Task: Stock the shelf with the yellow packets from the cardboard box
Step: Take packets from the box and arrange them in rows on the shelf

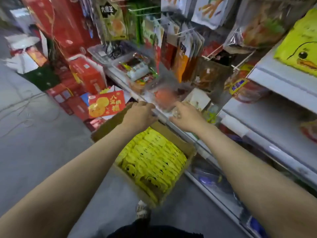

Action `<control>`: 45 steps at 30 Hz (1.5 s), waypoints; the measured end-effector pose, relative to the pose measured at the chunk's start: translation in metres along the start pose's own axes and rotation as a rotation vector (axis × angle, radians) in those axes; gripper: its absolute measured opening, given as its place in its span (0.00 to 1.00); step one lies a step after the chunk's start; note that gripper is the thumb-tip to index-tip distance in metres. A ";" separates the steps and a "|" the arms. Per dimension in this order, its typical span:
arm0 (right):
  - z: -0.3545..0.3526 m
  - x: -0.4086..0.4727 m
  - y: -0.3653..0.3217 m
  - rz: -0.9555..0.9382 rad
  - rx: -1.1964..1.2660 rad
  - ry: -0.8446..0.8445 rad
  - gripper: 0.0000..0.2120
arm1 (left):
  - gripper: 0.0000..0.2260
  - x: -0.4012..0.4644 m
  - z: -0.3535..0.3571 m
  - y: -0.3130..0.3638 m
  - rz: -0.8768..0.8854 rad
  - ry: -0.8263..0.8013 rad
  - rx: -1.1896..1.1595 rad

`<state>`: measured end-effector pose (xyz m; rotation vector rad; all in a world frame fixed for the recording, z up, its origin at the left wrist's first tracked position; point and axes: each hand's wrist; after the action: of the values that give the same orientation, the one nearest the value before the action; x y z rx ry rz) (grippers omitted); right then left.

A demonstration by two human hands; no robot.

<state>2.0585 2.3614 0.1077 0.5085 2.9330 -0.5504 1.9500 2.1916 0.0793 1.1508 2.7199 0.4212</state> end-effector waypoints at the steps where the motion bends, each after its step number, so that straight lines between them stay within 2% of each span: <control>1: 0.021 0.008 0.001 0.019 0.022 -0.048 0.25 | 0.23 0.004 0.016 -0.014 0.000 -0.084 0.002; 10: 0.210 0.033 0.037 0.202 0.097 -0.542 0.26 | 0.26 0.001 0.167 -0.115 -0.177 -0.649 -0.128; 14: 0.281 0.027 0.047 0.286 0.156 -0.738 0.23 | 0.25 -0.005 0.218 -0.146 -0.218 -0.792 -0.098; 17: 0.316 0.019 0.051 0.343 0.166 -0.818 0.22 | 0.25 -0.010 0.243 -0.161 -0.203 -0.885 -0.058; 24: 0.350 0.006 0.052 0.352 0.040 -0.795 0.24 | 0.28 -0.018 0.271 -0.183 -0.146 -0.832 -0.046; 26: 0.357 0.002 0.048 0.335 -0.047 -0.768 0.21 | 0.29 -0.016 0.276 -0.187 -0.128 -0.837 -0.035; 29: 0.370 0.000 0.046 0.382 -0.072 -0.658 0.11 | 0.27 -0.011 0.283 -0.189 -0.105 -0.861 0.024; 31: 0.374 0.001 0.048 0.460 0.005 -0.601 0.09 | 0.23 -0.006 0.289 -0.188 -0.090 -0.870 0.107; 34: 0.370 0.001 0.051 0.453 0.062 -0.582 0.08 | 0.13 0.000 0.297 -0.183 -0.108 -0.857 0.222; 36: 0.362 0.001 0.055 0.485 0.203 -0.571 0.08 | 0.11 0.001 0.297 -0.179 -0.156 -0.849 0.258; 38: 0.349 -0.003 0.060 0.529 0.378 -0.571 0.08 | 0.10 0.001 0.292 -0.176 -0.119 -0.831 0.279; 42: 0.313 -0.018 0.069 0.535 0.637 -0.480 0.09 | 0.09 0.004 0.265 -0.170 -0.096 -0.798 0.151; 45: 0.276 -0.025 0.069 0.569 0.747 -0.285 0.06 | 0.06 0.008 0.233 -0.154 -0.135 -0.786 -0.090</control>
<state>2.1192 2.3124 -0.1670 1.1579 2.0841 -1.4591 1.8986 2.1404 -0.1905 0.8540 2.0446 0.0423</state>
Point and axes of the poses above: each hand's wrist, its own x-axis towards the middle knuckle, its own z-axis out of the palm, y = z × x, and after that the axes turned 1 degree about -y, right-handed
